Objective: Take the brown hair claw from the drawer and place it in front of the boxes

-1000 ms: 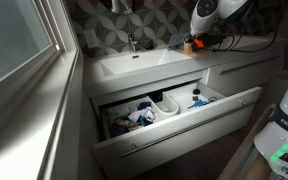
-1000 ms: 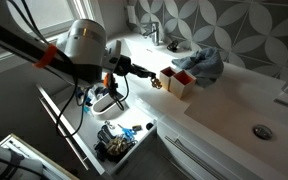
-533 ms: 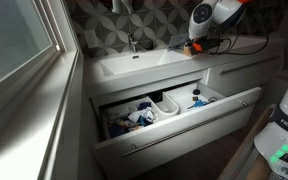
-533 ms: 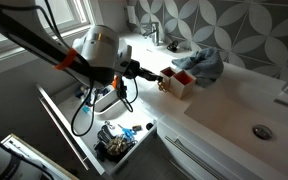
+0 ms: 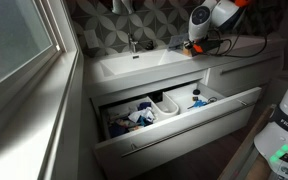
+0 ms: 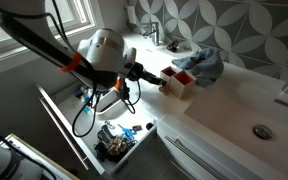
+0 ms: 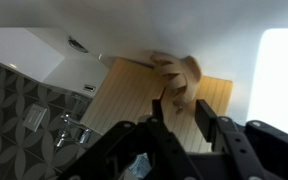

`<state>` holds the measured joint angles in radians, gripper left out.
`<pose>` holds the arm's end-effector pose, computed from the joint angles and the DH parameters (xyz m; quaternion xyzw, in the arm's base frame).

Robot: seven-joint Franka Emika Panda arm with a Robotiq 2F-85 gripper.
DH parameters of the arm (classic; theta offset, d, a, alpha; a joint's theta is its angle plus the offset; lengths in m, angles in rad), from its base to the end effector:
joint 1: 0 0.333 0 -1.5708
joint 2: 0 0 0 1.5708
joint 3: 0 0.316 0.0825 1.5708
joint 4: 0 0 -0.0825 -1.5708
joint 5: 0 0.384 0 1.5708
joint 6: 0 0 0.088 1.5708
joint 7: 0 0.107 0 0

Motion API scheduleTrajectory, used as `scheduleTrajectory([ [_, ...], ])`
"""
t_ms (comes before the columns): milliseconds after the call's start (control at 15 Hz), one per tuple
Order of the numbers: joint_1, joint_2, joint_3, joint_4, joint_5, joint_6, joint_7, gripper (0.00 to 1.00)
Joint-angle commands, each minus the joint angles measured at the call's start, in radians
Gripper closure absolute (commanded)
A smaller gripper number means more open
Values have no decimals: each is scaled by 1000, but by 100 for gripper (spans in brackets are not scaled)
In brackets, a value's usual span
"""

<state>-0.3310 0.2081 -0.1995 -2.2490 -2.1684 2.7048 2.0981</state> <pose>0.4650 -0.2404 0.2646 0.8400 -0.2476 0.3709 0.3092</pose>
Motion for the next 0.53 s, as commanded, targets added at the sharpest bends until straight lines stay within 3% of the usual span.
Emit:
scheduleTrajectory([
  [0, -20, -43, -12, -19, 77, 91, -141, 29],
  [267, -14, -148, -43, -80, 80, 205, -248, 1],
  [467, -20, -243, -83, -152, 166, 351, -424, 0],
])
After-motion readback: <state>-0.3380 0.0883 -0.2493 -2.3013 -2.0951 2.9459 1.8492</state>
